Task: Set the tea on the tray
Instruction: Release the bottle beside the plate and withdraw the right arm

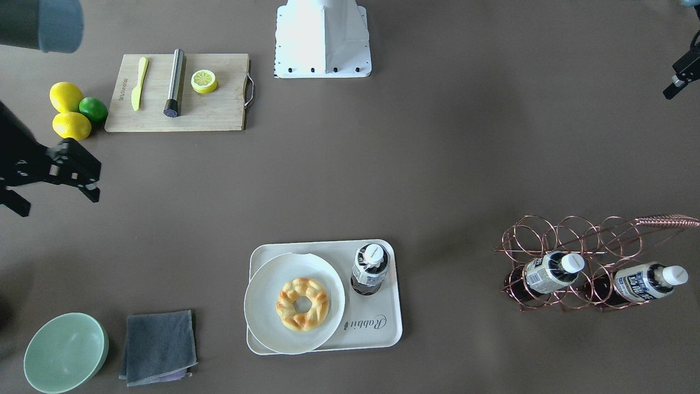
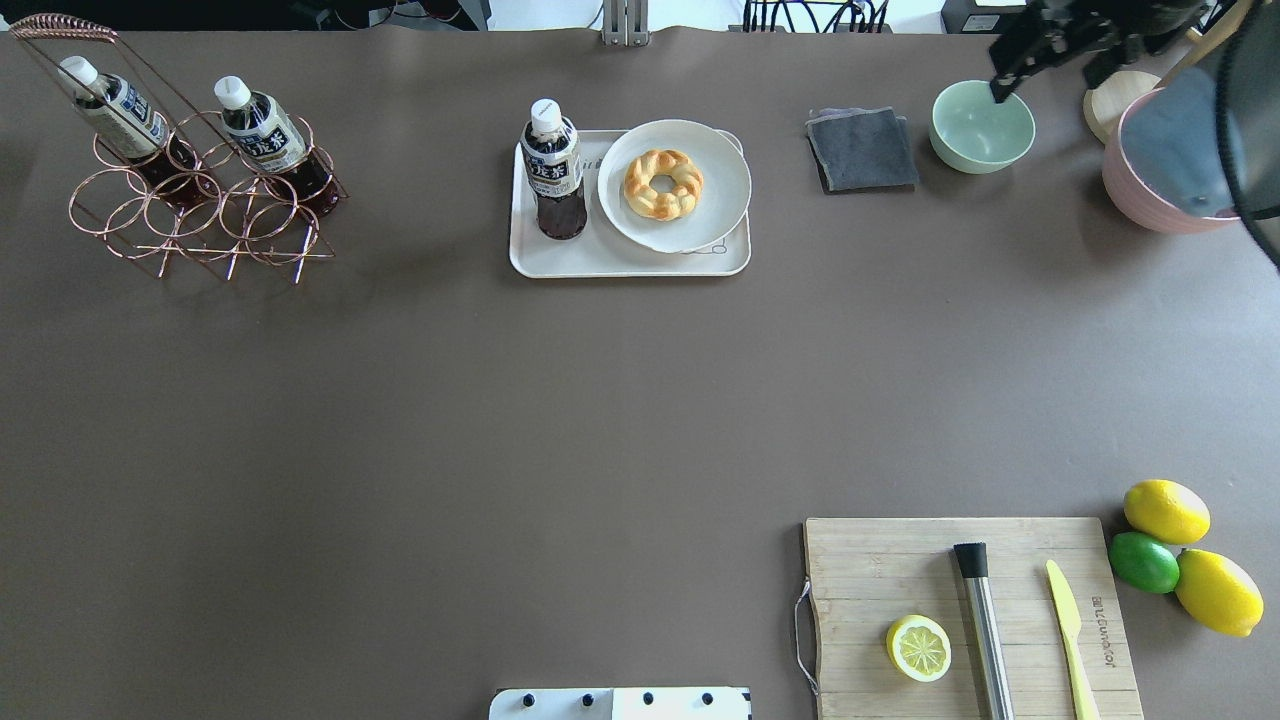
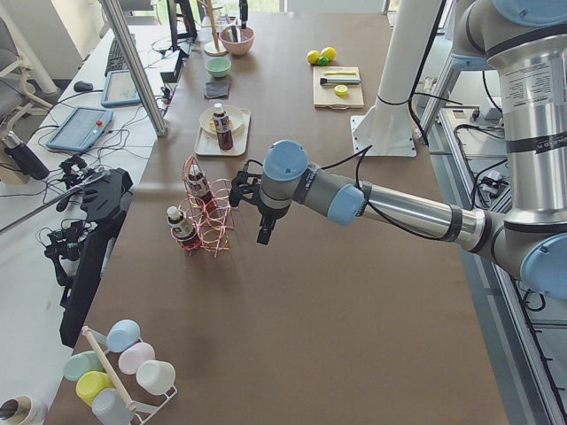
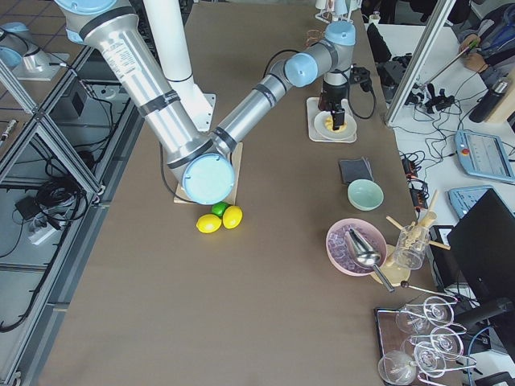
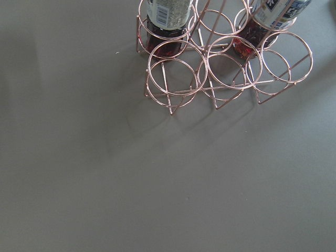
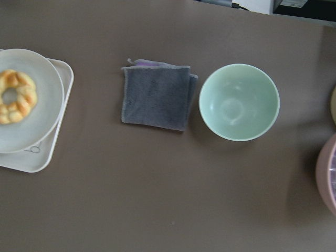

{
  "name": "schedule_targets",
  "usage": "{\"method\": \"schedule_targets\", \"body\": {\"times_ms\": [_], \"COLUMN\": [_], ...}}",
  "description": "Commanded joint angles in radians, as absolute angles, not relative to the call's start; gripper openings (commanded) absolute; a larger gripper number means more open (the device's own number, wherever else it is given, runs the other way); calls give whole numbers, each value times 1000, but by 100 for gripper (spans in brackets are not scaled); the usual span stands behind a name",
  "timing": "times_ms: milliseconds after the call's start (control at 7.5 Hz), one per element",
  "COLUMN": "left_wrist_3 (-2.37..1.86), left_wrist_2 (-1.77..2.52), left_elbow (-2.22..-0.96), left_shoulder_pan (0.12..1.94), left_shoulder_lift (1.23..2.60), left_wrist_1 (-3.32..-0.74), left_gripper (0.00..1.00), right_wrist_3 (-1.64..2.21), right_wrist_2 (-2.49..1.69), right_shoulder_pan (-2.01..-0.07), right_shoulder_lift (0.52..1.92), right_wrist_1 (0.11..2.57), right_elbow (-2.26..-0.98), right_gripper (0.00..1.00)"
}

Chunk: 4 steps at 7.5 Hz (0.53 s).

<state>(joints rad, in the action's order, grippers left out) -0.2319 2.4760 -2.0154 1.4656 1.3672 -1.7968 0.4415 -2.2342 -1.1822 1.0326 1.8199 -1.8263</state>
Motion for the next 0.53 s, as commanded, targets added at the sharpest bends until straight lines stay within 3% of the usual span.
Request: {"method": "schedule_targets", "body": {"times_ms": [0, 400], "left_wrist_3": [-226, -227], "left_wrist_2": [2477, 2474], "left_elbow": [-2014, -2008], "left_shoulder_pan": [1482, 1483], "left_shoulder_lift": [1367, 1367], "left_wrist_1": [-1784, -1776], "left_gripper": [96, 96], "right_wrist_3": [1, -306], "right_wrist_2": [-2318, -2303], "right_shoulder_pan": [-1420, -1554], "right_shoulder_lift": [1320, 1493], "right_wrist_1": [1827, 1816], "right_elbow": [-1867, -1838], "right_gripper": [100, 100]}}
